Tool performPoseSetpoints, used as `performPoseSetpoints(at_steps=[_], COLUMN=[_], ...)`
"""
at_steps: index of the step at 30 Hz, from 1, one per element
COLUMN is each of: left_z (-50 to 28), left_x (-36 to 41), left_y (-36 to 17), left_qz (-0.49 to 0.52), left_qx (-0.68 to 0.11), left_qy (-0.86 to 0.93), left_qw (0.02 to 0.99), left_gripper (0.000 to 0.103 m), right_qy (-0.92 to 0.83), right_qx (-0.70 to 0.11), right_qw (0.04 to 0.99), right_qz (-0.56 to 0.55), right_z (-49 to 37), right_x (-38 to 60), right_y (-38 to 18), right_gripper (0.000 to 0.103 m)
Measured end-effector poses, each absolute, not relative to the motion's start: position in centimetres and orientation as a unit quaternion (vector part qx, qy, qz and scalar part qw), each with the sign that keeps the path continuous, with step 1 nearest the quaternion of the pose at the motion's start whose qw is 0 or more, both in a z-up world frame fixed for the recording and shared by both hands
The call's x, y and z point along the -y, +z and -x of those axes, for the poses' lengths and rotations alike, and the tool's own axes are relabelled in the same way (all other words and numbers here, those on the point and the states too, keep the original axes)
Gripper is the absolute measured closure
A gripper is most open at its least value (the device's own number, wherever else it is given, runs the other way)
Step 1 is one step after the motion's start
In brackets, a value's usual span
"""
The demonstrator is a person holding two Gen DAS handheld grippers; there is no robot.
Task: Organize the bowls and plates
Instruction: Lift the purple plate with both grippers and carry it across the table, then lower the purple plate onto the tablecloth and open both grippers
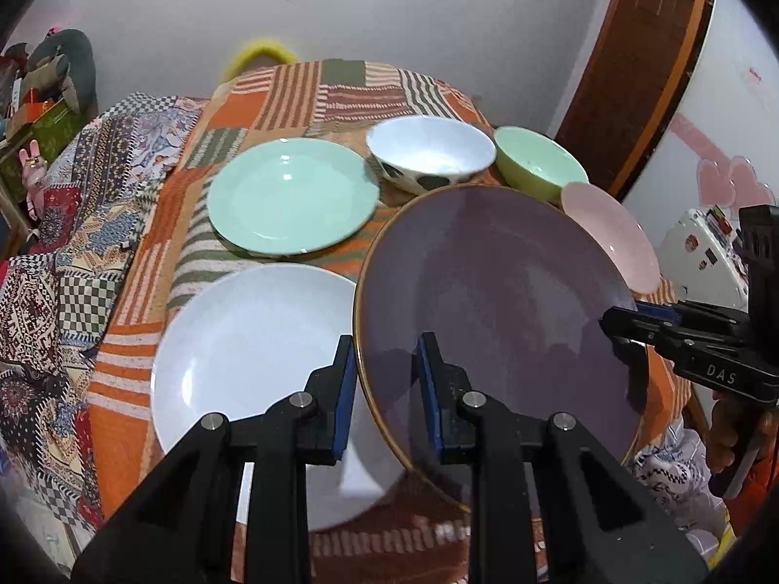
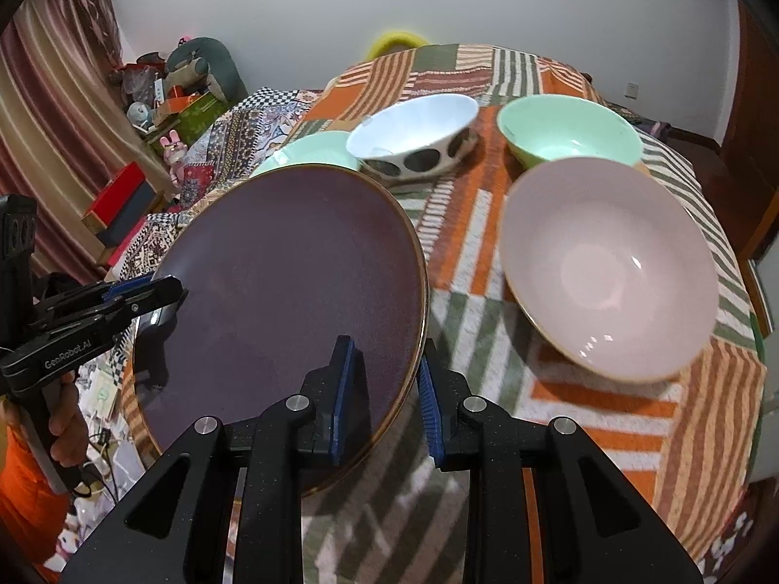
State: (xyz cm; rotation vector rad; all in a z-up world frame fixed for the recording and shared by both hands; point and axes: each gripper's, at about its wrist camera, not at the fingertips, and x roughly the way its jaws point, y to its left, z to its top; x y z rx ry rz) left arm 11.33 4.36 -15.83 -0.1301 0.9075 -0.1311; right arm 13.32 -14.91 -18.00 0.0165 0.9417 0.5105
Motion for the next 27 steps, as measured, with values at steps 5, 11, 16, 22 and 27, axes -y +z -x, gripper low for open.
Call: performPoseSetpoints(at_steps=[5,11,16,22,27], left_z=[-11.1,-11.3,-12.0,-13.1,-14.0], left_x=[-2.9,-1.3,-0.5,0.1,0.2], left_y=[-16.8,-18.1,-19.2,-20.3,-21.0], left_qz=[0.059,0.052,0.050,0.046,0.052], left_qx=[-0.453,-0.470,-0.485,-0.498,-0.504], left_qy=[-0.074,-0.087,-0.091,-0.093,-0.095], left_qw=[0.887,0.877,0.868,0.861,0.857], left_gripper=[0.079,0.079,0.079,0.079,0.079], right_qy=[0.235,0.221,0.212,0.206,0.204], right_qx=[-0.456,-0.467,-0.479,-0.488,-0.494], right_qw=[0.858,0.856,0.851,0.848,0.844], right_qz=[-0.011,-0.016,-0.021,-0.026,-0.032], right_z=[-12.7,-12.3,-12.3,-12.4,-12.9], right_x=[16.0,17.5,18.4,19.0,19.3], right_y=[-18.4,-19.5,-20.6,-21.7,-22.2], right_gripper=[0.080,0.080,0.080,0.080,0.080])
